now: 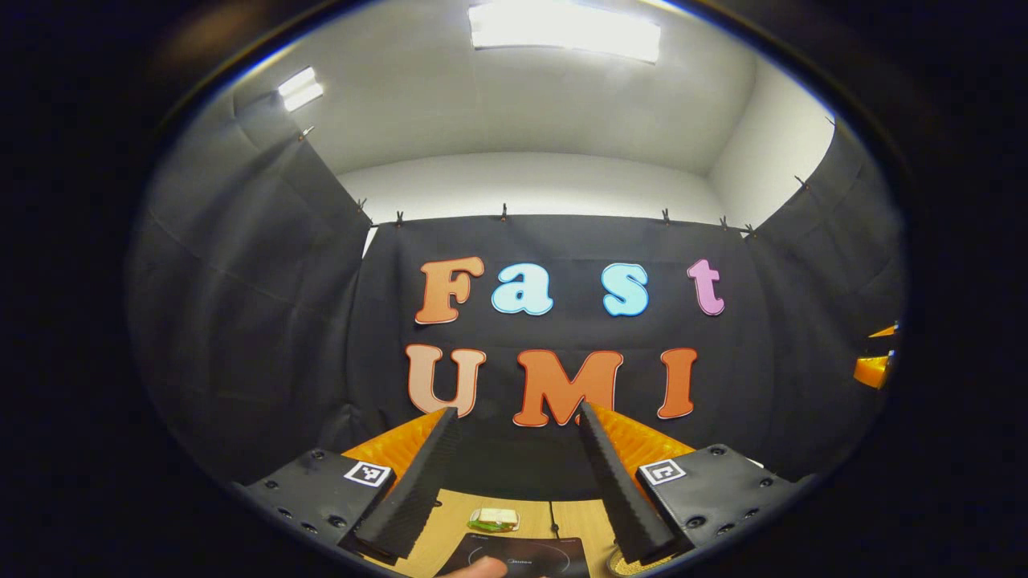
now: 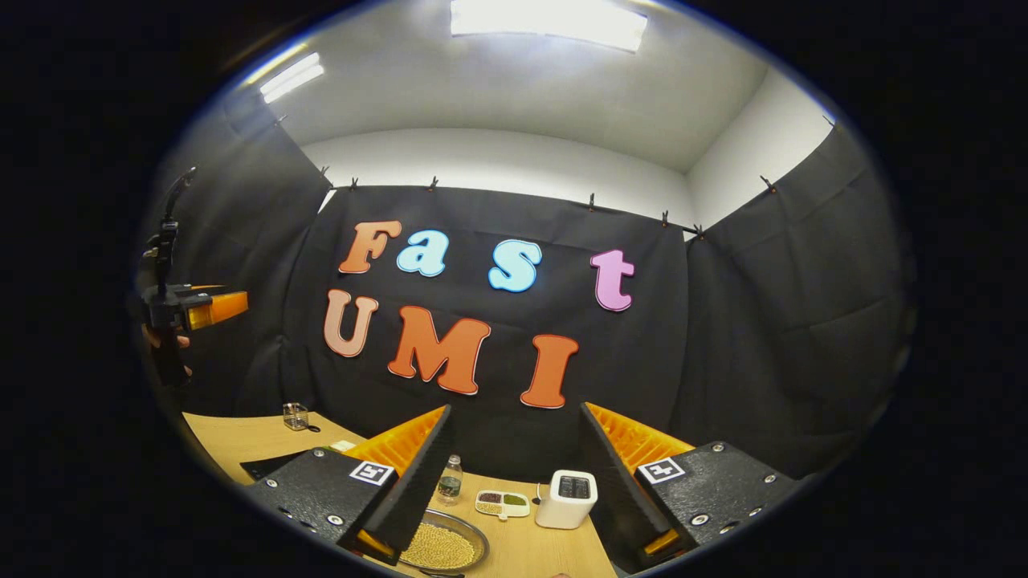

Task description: First push the handle of the pot to place it horizontally, then grasp the pot with both hands and set it on the induction cooktop.

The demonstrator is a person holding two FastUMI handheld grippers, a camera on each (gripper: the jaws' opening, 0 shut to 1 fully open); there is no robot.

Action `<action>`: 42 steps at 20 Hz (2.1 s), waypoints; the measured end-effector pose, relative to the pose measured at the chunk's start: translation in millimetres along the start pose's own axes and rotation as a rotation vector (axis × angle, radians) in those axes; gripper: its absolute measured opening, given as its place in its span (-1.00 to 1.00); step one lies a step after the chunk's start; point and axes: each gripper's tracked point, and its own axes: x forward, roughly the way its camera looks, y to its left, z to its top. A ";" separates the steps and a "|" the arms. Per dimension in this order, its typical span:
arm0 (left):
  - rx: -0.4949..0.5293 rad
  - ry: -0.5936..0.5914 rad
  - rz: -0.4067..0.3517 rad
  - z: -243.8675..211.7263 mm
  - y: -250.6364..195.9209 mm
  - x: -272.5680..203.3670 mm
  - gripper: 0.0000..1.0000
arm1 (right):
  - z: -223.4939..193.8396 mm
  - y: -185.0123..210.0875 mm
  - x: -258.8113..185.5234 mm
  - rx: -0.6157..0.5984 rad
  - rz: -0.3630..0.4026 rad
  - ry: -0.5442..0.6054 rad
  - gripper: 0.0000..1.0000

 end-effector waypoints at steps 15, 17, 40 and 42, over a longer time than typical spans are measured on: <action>0.010 0.029 0.044 -27.3 15.0 0.0 0.93 | -137.3 60.5 -2.1 0.124 0.159 0.369 0.80; 0.015 0.044 0.058 -33.4 16.0 5.2 0.94 | -158.8 70.8 -3.0 0.169 0.189 0.425 0.71; -0.014 0.175 0.065 -98.2 35.8 18.3 0.96 | -406.7 206.1 -96.0 0.504 0.442 1.316 -0.99; -0.019 0.181 0.068 -103.2 39.3 18.1 0.94 | -420.3 218.3 -103.8 0.540 0.446 1.365 -1.00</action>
